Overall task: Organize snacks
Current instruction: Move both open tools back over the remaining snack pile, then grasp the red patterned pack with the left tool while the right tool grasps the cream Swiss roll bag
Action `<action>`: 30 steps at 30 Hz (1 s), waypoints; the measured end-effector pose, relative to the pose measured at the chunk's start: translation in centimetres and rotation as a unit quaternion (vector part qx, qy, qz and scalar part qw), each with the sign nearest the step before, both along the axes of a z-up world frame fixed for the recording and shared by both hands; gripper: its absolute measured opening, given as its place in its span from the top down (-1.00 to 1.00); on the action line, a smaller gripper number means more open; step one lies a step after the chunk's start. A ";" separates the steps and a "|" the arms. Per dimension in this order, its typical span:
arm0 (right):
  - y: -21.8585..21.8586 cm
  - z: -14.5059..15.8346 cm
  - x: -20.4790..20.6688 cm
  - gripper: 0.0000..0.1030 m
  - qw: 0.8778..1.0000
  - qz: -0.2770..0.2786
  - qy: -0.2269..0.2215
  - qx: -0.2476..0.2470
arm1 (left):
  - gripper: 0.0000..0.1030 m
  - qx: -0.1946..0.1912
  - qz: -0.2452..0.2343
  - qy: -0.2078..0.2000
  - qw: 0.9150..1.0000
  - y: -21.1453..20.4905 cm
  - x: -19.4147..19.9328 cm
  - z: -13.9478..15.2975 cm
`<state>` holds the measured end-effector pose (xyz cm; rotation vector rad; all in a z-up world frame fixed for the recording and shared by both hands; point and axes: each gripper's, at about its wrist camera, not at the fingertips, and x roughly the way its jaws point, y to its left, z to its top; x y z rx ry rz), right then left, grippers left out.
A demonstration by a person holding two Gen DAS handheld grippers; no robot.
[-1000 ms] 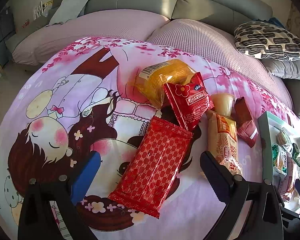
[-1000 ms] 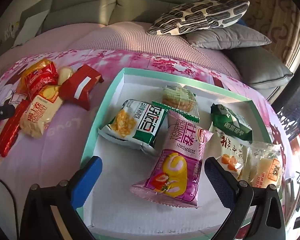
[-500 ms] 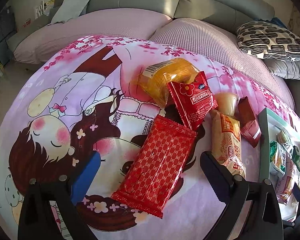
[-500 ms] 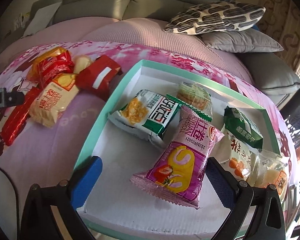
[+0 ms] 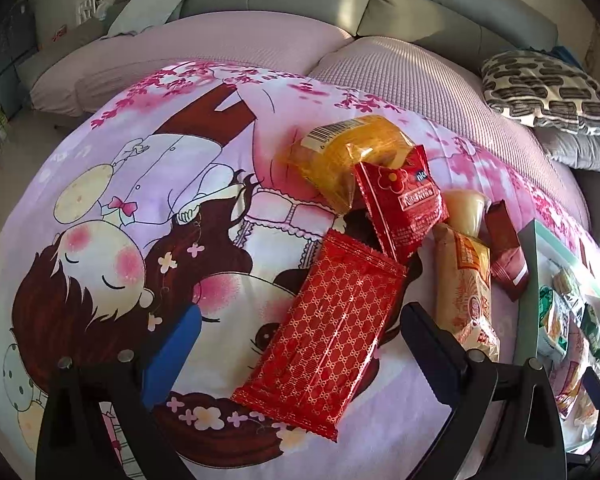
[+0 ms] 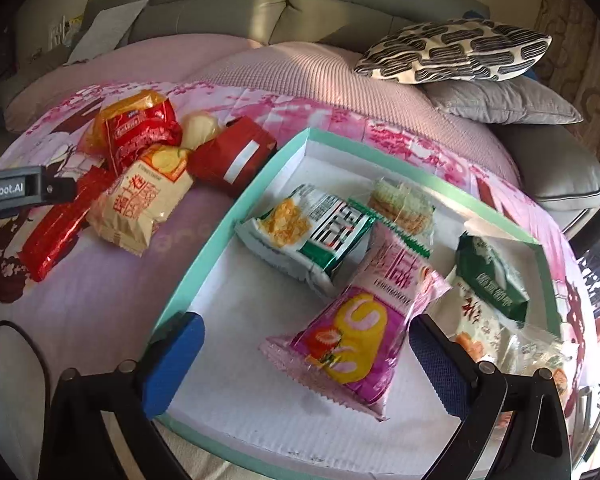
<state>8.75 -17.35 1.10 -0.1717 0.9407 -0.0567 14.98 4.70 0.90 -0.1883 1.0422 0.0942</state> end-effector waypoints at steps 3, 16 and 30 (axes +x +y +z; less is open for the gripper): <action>0.0 0.9 0.1 -1.00 1.000 -0.006 -0.016 0.009 | -0.93 -0.006 0.006 -0.006 1.000 0.5 0.0 0.1; 4.5 3.5 4.8 -1.00 0.988 0.025 -0.034 0.146 | -0.93 0.006 0.025 0.016 1.000 2.9 0.2 -1.0; 6.9 0.0 9.2 -0.56 0.984 0.016 0.053 0.167 | -0.93 -0.016 -0.014 0.036 0.999 1.6 0.7 -2.5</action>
